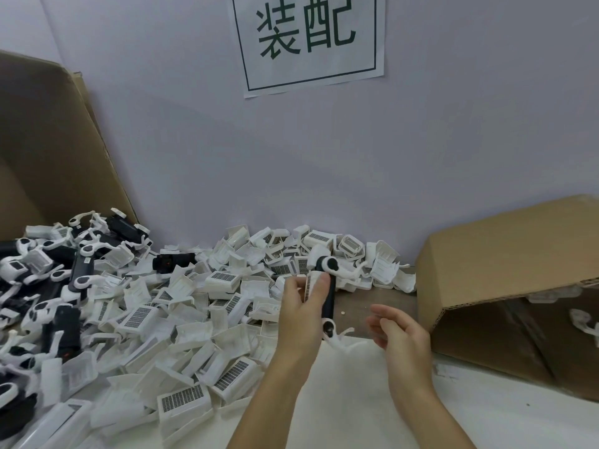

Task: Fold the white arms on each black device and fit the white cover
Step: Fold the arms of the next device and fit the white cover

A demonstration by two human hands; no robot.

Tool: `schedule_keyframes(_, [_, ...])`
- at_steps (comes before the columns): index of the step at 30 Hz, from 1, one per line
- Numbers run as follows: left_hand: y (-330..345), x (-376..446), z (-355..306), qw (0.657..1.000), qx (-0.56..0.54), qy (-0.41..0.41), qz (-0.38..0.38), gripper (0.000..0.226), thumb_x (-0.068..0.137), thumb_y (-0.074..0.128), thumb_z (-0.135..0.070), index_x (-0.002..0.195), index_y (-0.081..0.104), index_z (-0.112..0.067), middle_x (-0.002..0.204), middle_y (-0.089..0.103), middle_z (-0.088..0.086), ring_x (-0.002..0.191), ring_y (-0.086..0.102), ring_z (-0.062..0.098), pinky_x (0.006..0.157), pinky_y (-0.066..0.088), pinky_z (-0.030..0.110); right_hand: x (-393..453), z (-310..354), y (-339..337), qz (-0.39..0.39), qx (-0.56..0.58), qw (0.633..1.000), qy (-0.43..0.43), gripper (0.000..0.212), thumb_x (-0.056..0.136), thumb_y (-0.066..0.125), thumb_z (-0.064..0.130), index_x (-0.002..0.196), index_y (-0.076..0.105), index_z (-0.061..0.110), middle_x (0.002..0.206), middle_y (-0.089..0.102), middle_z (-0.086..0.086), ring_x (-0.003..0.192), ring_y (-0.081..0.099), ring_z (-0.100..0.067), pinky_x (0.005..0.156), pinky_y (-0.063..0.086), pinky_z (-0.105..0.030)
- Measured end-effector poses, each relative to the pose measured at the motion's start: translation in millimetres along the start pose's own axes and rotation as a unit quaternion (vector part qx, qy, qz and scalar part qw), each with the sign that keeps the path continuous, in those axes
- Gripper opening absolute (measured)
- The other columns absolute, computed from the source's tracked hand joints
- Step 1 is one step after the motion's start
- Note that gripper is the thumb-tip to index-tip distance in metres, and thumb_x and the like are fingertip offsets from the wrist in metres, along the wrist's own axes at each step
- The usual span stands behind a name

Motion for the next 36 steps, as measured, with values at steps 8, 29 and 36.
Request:
schedule_keyframes(8, [-7,-4,-7,0.943,0.263,0.173,-0.103,0.034,0.081,0.078,-0.045,0.087,0.049,-0.029,0.078,0.064,-0.007,0.072,0.062,0.014,0.062,0.052,0.033,1,-1,1,0.001,0.007,1.000,-0.002,0.033,0.094,0.049,-0.005,0.091,0.075,0.015,0.079,0.074,-0.001,0.076,0.069,-0.008,0.065,0.048,-0.017])
schedule_keyframes(29, [-2,-11,-4,0.880,0.395,0.236,-0.118,0.033,0.084,0.071,-0.047,0.098,0.046,-0.030,0.085,0.058,-0.011,0.078,0.058,0.013,0.066,0.050,0.034,3,-4,0,0.004,0.007,1.000,-0.003,0.032,0.094,0.050,-0.004,0.091,0.075,0.016,0.076,0.074,0.002,0.073,0.069,-0.004,0.065,0.048,-0.016])
schedule_keyframes(36, [-3,-2,15,0.993,-0.041,-0.109,0.029,0.027,0.091,0.068,-0.037,0.095,0.069,-0.011,0.073,0.070,-0.002,0.061,0.063,0.015,0.060,0.051,0.031,2,-2,0,0.001,0.007,1.000,-0.005,0.032,0.095,0.050,-0.003,0.091,0.075,0.016,0.081,0.074,-0.001,0.076,0.069,-0.006,0.066,0.048,-0.019])
Point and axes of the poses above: each hand's wrist, its own x-axis towards the middle knuckle, its own y-axis out of the palm, z = x × y, the point moved 4 cm from there along x, towards the middle knuckle
